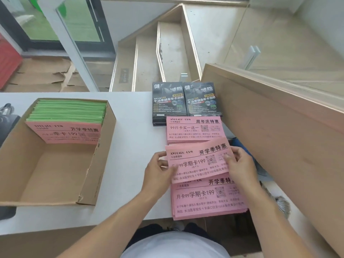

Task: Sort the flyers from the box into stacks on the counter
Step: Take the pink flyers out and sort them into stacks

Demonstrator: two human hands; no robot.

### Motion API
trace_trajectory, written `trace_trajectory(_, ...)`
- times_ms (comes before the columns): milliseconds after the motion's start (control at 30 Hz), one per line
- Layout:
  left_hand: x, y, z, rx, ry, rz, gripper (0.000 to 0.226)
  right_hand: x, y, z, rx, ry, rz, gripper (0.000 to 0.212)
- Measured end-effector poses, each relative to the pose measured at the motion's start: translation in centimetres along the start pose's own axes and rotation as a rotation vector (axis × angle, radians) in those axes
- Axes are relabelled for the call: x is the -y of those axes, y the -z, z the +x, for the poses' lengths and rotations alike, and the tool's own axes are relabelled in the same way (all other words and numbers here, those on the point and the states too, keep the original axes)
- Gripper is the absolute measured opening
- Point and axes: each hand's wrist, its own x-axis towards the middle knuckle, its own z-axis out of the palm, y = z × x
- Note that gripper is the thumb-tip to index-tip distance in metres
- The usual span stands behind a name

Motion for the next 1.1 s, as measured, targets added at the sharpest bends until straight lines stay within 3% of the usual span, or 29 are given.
trace_trajectory(233, 0.5, 0.0, 0.6, -0.129, 0.032, 0.099, 0.056, -1.4, -0.6, 1.1, -0.040, 0.070, -0.207, 0.030)
trace_trajectory(400, 0.1, -0.8, -0.6, -0.060, 0.098, -0.003, 0.058, -1.8, -0.7, 0.9, -0.063, 0.107, -0.368, 0.043)
trace_trajectory(667, -1.4, -1.5, -0.1, -0.016, 0.060, -0.041, 0.056, -2.2, -0.7, 0.5, -0.006, 0.085, -0.128, 0.035)
trace_trajectory(900, -1.9, -1.7, 1.1, 0.018, 0.122, -0.079, 0.059, -2.9, -0.4, 1.2, 0.003, 0.102, -0.165, 0.029)
trace_trajectory(1033, -1.9, -2.0, 1.2, 0.052, 0.165, -0.122, 0.074, -3.5, -0.6, 1.5, 0.064, 0.070, -0.203, 0.039)
trace_trajectory(1100, -1.9, -2.1, 1.4, 0.099, 0.209, -0.181, 0.061, -3.6, -0.6, 1.5, 0.108, 0.054, -0.192, 0.040)
